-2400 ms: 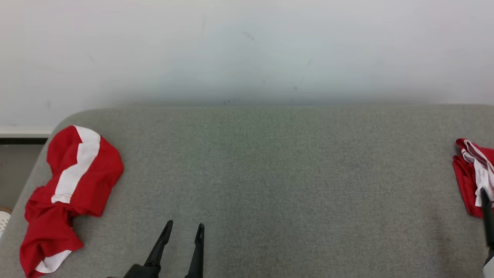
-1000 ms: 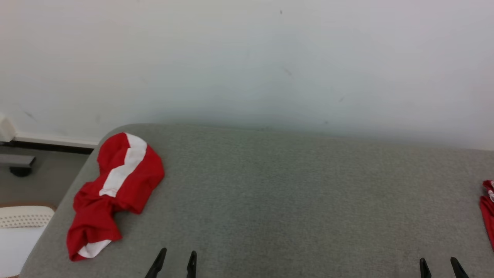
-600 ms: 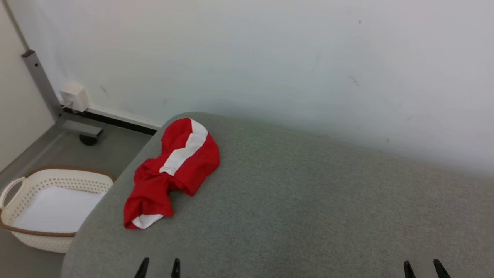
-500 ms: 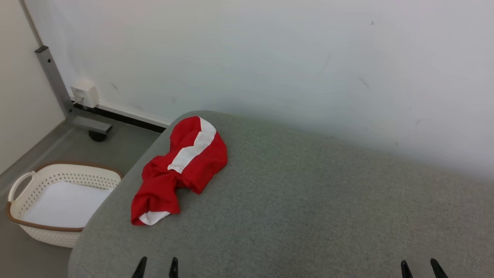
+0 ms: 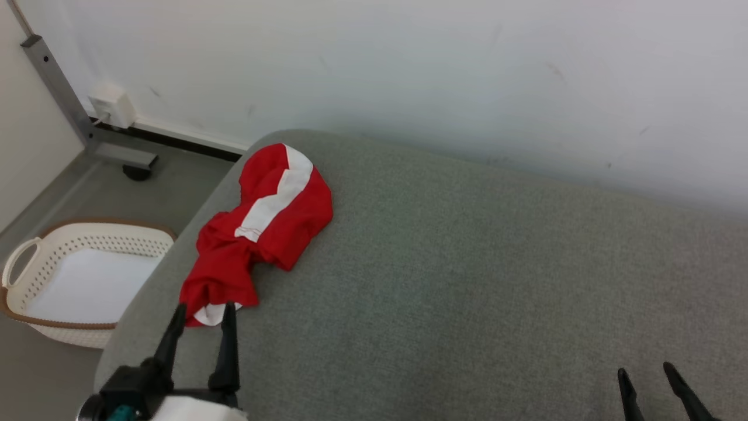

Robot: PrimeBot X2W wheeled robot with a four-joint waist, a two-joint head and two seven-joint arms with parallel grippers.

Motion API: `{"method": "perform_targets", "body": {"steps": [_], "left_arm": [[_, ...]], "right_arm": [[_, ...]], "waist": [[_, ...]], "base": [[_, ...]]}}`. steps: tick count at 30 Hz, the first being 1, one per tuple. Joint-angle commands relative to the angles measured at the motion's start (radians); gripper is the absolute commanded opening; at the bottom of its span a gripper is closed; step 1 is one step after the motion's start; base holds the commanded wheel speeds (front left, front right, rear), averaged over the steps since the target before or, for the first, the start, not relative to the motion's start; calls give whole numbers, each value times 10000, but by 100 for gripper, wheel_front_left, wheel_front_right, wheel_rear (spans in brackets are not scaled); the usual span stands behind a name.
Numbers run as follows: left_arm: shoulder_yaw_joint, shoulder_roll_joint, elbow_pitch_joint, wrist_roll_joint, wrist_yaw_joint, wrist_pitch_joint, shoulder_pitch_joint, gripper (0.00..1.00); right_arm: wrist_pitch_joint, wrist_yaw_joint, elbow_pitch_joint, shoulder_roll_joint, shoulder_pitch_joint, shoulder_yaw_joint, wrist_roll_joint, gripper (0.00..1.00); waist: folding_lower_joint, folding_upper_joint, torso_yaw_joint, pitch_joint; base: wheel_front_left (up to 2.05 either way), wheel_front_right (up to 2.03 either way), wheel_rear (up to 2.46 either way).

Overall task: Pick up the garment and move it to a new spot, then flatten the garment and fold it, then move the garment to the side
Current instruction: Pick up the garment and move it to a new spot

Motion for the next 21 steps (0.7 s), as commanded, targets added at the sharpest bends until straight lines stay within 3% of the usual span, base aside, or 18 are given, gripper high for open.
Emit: {"method": "perform_targets", "body": {"steps": [1, 6, 11, 21], "left_arm": [[47, 80, 142, -80, -65, -1, -349, 100], [366, 506, 1319, -388, -284, 27, -2506, 100], [301, 1004, 2637, -342, -395, 782, -4799, 100], [442, 1465, 6197, -677, -210, 2445, -8205, 100]], "right_arm": [[-25, -24, -104, -170, -231, -52, -66, 100], [-25, -24, -456, -880, -801, -164, -50, 100], [-27, -24, -892, -1595, -1297, -460, 23, 100], [237, -24, -2050, -2631, -1892, -937, 184, 100]], "waist": [[0, 0, -102, 710], [0, 0, -288, 2054], [0, 0, -415, 3264], [0, 0, -766, 4937]], "base": [[0, 0, 0], [0, 0, 0], [0, 0, 0], [0, 0, 0]]}}
